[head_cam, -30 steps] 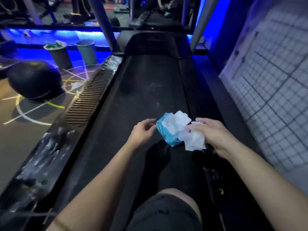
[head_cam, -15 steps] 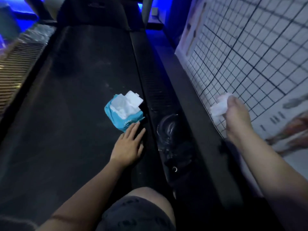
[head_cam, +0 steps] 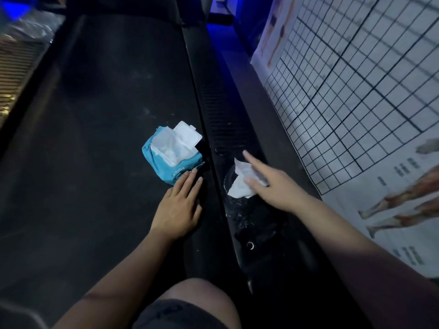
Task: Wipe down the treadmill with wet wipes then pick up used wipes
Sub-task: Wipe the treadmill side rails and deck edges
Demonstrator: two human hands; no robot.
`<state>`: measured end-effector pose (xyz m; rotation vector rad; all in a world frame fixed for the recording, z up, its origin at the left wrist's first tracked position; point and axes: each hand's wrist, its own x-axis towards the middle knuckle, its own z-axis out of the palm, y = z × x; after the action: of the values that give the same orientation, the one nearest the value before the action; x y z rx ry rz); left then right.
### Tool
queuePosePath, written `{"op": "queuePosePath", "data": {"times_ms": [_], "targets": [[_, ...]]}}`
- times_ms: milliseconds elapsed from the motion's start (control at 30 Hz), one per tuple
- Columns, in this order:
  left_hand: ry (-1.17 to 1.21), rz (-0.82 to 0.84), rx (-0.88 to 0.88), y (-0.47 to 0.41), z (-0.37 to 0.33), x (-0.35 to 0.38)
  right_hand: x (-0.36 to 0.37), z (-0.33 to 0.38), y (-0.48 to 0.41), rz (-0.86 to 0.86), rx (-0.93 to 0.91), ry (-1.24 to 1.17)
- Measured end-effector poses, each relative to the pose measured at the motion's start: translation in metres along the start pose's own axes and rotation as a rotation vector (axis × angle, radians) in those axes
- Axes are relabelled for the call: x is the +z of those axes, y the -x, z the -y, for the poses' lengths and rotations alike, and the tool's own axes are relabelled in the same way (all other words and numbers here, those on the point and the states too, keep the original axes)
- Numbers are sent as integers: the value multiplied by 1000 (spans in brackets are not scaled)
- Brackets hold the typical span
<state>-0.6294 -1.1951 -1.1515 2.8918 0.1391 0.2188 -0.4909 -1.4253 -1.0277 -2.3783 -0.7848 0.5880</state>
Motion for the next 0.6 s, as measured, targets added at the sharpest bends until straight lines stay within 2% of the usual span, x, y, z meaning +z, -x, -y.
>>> {"op": "queuePosePath", "data": {"times_ms": [67, 100, 200, 267, 433, 600], "targets": [[-15, -4, -3, 0, -2, -1, 2, -5, -3, -157, 70, 6], [-23, -5, -4, 0, -2, -1, 6, -7, -3, -170, 78, 72], [-37, -6, -7, 0, -3, 0, 33, -9, -5, 28, 40, 337], [-46, -9, -13, 0, -4, 0, 50, -11, -13, 114, 61, 430], [-56, -10, -10, -1, -4, 2, 60, -11, -51, 107, 160, 564], [-62, -19, -10, -1, -3, 4, 55, -15, -67, 120, 128, 627]]}}
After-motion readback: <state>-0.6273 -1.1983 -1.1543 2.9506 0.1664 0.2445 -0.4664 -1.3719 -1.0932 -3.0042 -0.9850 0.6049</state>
